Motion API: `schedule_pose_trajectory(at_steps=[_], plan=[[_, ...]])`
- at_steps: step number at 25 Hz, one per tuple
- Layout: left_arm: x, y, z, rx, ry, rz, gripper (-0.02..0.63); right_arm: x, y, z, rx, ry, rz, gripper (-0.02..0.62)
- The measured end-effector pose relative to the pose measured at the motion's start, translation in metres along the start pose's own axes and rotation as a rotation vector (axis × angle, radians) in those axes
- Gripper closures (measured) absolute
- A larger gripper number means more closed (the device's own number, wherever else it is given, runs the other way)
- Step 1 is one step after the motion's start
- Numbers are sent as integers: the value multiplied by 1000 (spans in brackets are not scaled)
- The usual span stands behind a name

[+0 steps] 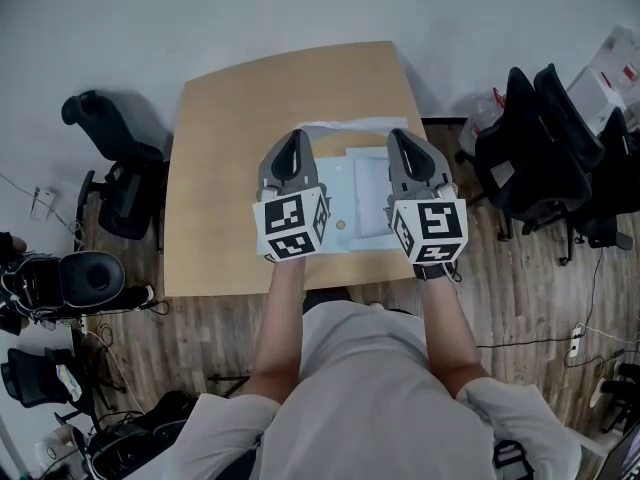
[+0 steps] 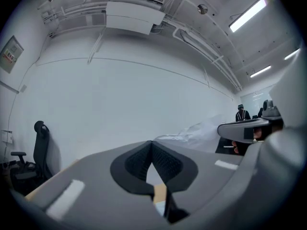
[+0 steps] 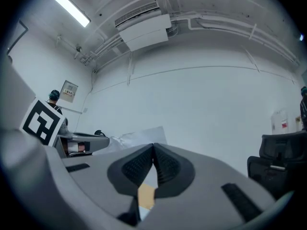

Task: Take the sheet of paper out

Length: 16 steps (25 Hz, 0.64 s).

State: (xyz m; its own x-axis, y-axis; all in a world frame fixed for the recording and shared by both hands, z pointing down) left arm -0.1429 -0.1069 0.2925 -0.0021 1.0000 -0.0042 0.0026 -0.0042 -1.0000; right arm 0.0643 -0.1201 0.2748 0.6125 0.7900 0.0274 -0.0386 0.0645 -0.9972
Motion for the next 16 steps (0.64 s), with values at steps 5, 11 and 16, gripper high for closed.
schedule_pose_trajectory(at_steps=[5,11,16], plan=[[0,0,1,-36,7,-11,600,-3,-5,2,7,-2,2,583],[-5,-2,6,-32,24,-5,600,-9,-6,1,9,2,7,583],[-14,-3,2,-23,21,-14,600,-15,-9,-6,19,4,17,583]])
Point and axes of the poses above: the fingertips, and each gripper's own axes: x backward along the fingers, z to its left, y out of its top, the point moved 9 cm from there along x, backward along the fingers, and after that the axes turned 5 degrees about y, right-handed, at the moved point
